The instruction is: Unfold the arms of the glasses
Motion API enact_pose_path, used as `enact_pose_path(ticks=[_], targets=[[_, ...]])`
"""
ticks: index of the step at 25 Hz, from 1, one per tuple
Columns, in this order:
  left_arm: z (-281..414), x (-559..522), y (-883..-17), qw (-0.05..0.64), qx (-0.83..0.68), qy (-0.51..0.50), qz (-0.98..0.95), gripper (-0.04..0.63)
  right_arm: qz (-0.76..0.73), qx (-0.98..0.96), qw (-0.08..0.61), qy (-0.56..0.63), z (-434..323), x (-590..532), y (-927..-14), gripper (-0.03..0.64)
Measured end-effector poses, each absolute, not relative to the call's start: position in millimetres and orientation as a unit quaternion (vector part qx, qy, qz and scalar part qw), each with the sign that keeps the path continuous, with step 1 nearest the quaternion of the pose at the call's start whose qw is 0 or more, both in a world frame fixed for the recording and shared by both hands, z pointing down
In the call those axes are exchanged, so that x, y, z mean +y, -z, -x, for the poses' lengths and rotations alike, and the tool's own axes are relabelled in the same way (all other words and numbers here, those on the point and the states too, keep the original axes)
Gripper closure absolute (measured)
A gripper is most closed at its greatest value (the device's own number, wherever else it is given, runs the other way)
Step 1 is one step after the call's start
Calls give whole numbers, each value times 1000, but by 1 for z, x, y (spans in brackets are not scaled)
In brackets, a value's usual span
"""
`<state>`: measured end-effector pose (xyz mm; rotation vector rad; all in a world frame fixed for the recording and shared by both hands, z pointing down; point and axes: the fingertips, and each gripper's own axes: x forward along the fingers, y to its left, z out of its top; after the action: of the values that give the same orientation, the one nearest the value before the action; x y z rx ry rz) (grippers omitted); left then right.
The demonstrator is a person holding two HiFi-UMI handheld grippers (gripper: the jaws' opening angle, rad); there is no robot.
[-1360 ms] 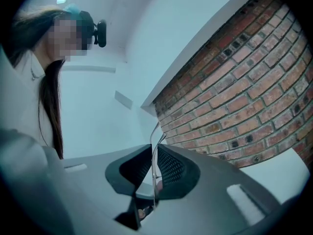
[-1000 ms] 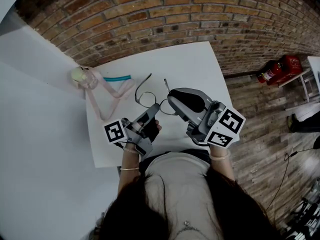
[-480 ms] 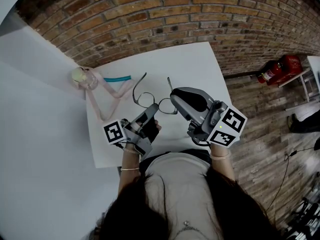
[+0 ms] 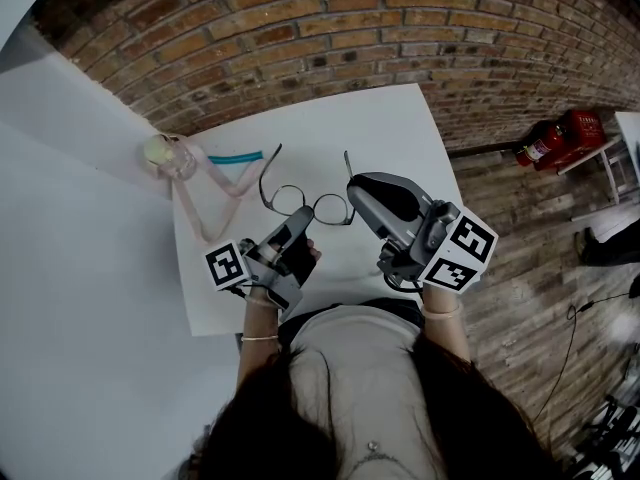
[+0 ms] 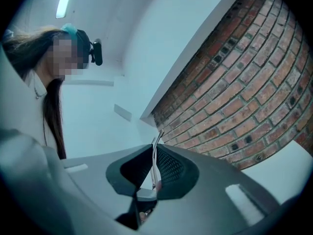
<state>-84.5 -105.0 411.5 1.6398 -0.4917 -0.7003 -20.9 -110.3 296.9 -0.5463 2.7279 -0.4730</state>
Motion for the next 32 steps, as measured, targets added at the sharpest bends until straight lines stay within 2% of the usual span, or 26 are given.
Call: enact_pose_path(ticks=[20,32], targets=[[93,-110,-418,597,-241,304,-703,569,187,957,147,163,22,-108,-301,569],[99,-110,-419,597,-244,312,-698,572,202,951,169,160,9,-113,-294,563]])
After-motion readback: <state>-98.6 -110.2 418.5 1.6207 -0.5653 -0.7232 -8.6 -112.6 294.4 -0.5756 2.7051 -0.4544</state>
